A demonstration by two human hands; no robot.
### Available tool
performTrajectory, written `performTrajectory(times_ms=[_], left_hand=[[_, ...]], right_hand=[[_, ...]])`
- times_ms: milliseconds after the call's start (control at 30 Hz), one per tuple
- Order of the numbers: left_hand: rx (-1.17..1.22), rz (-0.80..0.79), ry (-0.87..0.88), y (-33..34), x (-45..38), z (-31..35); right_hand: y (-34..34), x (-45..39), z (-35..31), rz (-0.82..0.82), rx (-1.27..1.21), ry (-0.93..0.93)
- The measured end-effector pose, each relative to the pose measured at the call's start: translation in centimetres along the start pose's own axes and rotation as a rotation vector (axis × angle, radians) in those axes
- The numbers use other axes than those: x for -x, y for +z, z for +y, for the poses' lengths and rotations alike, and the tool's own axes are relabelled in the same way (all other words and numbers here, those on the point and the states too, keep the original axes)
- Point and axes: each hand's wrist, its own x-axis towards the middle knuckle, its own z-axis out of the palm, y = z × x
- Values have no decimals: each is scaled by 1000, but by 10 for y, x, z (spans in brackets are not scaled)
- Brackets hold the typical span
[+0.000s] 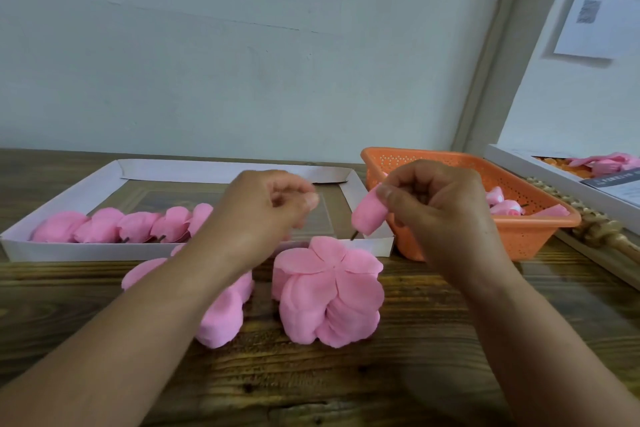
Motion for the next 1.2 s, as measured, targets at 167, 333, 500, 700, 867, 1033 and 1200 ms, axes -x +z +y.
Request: performTrajectory(times_ms=[167, 333, 500, 700, 867, 1033, 1200], left_hand=[[-711, -215, -102, -18, -10, -17], [-691, -430, -19, -11, -6, -17], [-659, -409, 120, -5, -3, -17], [-674, -374, 146, -4, -1, -12], [-788, -457, 83, -14, -1, -8], [-807, -430, 98, -16, 1, -5], [-744, -302, 101, -17, -3, -4]], right_hand=[[-4, -1, 10, 33, 18, 37], [-4, -1, 13, 25, 23, 38], [-4, -2, 15, 29, 12, 49], [-4, -2, 15, 39, 10, 36], [-4, -1, 16, 32, -1, 36], [-3, -1, 16, 31, -3, 37], [-4, -1, 18, 27, -6, 30]])
